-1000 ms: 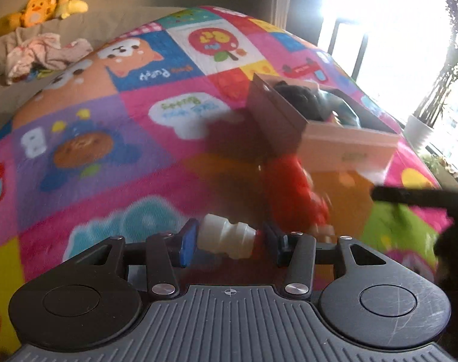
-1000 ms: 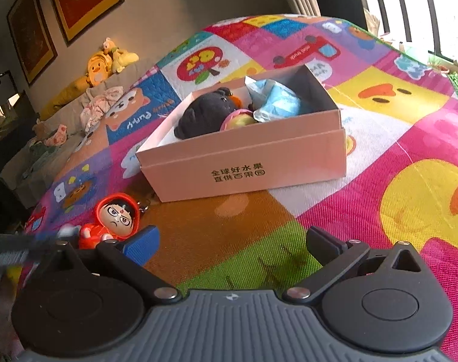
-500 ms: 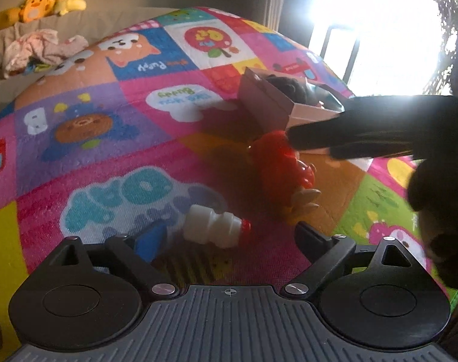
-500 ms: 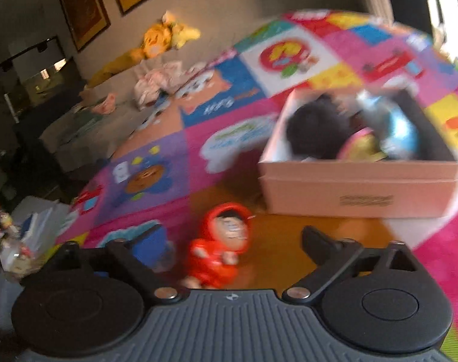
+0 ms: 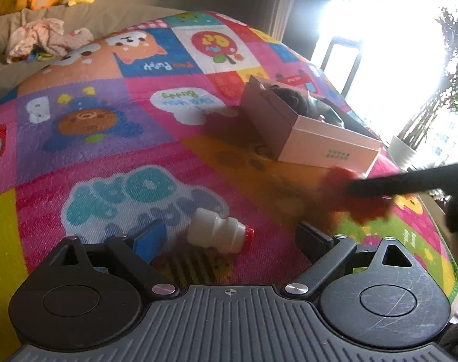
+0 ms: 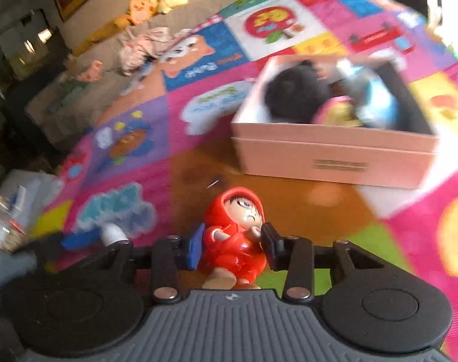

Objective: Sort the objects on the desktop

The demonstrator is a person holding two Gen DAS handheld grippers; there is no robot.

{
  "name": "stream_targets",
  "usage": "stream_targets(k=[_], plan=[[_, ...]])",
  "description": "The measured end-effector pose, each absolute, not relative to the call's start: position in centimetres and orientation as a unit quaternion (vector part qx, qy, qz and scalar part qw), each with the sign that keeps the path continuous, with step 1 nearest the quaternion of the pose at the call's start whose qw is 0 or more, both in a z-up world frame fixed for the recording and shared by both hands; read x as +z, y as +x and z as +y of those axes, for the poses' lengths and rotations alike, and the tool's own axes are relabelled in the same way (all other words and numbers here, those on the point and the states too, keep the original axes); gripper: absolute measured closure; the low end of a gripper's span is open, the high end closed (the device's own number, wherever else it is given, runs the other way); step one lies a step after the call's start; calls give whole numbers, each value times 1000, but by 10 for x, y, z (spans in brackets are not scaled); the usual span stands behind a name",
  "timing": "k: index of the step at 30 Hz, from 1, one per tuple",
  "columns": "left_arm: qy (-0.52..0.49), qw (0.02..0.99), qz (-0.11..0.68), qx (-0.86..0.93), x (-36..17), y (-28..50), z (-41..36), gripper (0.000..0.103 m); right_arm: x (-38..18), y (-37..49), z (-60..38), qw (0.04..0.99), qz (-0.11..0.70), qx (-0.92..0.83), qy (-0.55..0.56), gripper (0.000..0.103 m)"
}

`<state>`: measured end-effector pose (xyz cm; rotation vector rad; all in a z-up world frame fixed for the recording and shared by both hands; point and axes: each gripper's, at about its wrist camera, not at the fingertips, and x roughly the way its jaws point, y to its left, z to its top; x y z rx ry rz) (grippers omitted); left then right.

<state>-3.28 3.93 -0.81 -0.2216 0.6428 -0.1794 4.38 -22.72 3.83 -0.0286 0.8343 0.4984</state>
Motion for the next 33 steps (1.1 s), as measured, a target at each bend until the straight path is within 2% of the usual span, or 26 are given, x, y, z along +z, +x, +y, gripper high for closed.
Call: stream_targets(k=[3,6,8,10,12,13,27,28,30,31,33], plan=[[-104,939,316,-88,-8,-33,38,6,41,22,-241,898,381,210,-69,63],[-97,939,318,-88,-8,-32,36,5,36,12,-249,895,382,216,-73,62],[-90,939,320,-89,-8,-32,34,5,31,5,-251,890,385,233,-66,56],[-81,939,323,-89,-8,-32,31,4,28,0,-252,887,385,249,-55,33],[-70,939,326,-88,-8,-32,28,3,28,-6,-255,891,372,254,-49,18],[-65,939,327,-87,-8,-32,27,3,28,-7,-256,895,365,251,-50,13],[-14,933,344,-106,-7,-22,13,3,15,1,-285,906,369,210,3,8],[-11,932,345,-108,-7,-21,13,5,14,1,-286,906,369,209,4,8],[-10,931,347,-112,-6,-20,14,17,12,0,-286,907,367,207,2,7],[-10,931,347,-113,-5,-20,15,19,12,0,-286,907,366,206,0,6],[-13,930,348,-118,-4,-19,15,29,10,1,-286,908,367,204,-2,6]])
